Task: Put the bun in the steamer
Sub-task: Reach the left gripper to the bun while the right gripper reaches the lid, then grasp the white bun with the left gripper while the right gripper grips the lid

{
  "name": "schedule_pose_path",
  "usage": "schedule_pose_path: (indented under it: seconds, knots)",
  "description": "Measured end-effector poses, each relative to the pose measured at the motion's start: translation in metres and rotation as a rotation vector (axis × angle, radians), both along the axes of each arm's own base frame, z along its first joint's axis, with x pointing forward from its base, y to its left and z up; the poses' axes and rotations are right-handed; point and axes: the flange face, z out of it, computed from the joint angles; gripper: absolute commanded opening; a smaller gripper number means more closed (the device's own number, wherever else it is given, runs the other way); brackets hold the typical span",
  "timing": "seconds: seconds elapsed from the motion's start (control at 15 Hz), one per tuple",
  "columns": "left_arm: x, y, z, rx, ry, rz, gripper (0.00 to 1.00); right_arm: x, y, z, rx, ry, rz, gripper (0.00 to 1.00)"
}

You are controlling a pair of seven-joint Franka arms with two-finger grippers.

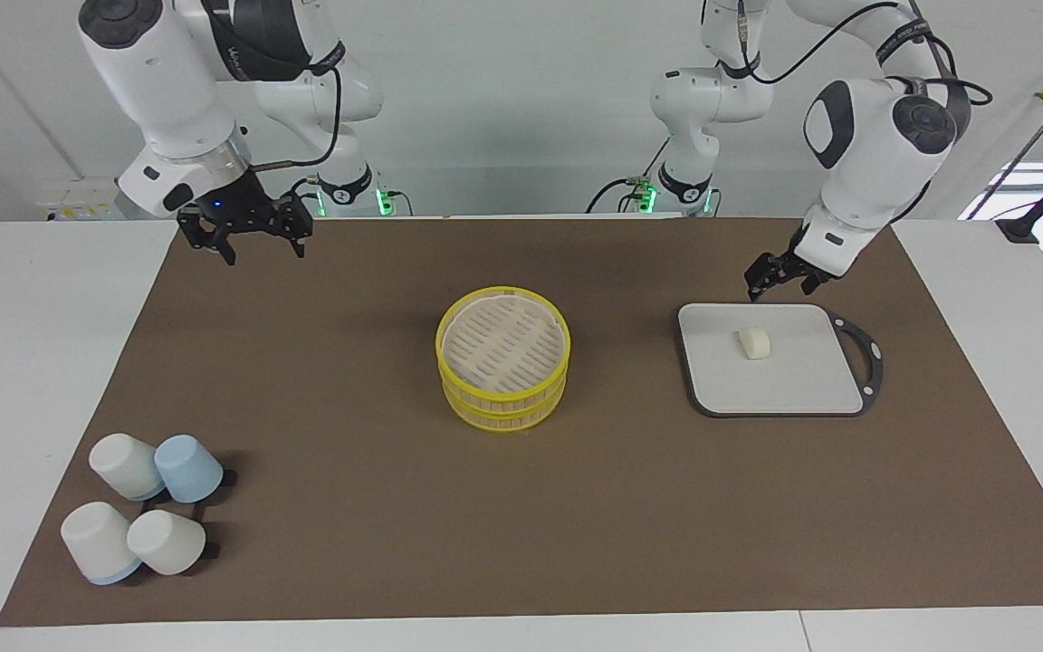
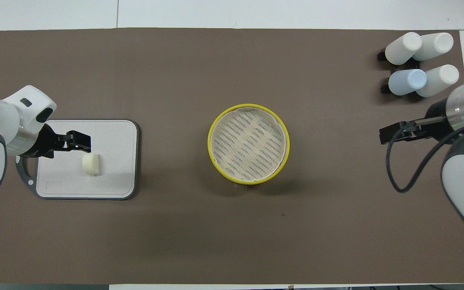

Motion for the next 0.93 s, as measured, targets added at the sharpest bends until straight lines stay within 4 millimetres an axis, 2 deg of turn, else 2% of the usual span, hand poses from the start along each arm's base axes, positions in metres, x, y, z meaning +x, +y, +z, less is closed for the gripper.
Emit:
schedule_pose_path:
  seconds: [0.2, 0.33, 0.67, 0.8, 0.93]
  knots:
    - [-0.009, 0.004, -0.041, 0.001, -0.007, 0.010, 1.00, 0.003, 0.060, -0.015, -0.002, -0.001, -0.017, 1.00]
    - [-0.015, 0.005, -0.065, 0.004, -0.006, 0.010, 1.00, 0.009, 0.107, -0.028, -0.002, -0.005, -0.055, 1.00]
    - [-0.014, 0.010, -0.104, 0.014, -0.004, 0.014, 1.00, 0.030, 0.258, -0.063, 0.010, -0.034, -0.171, 1.00]
    - [-0.014, 0.020, -0.116, 0.018, -0.001, 0.019, 1.00, 0.040, 0.295, -0.076, 0.003, -0.045, -0.166, 1.00]
    - [-0.014, 0.027, -0.121, 0.020, -0.011, 0.012, 1.00, 0.050, 0.318, -0.092, -0.006, -0.053, -0.173, 1.00]
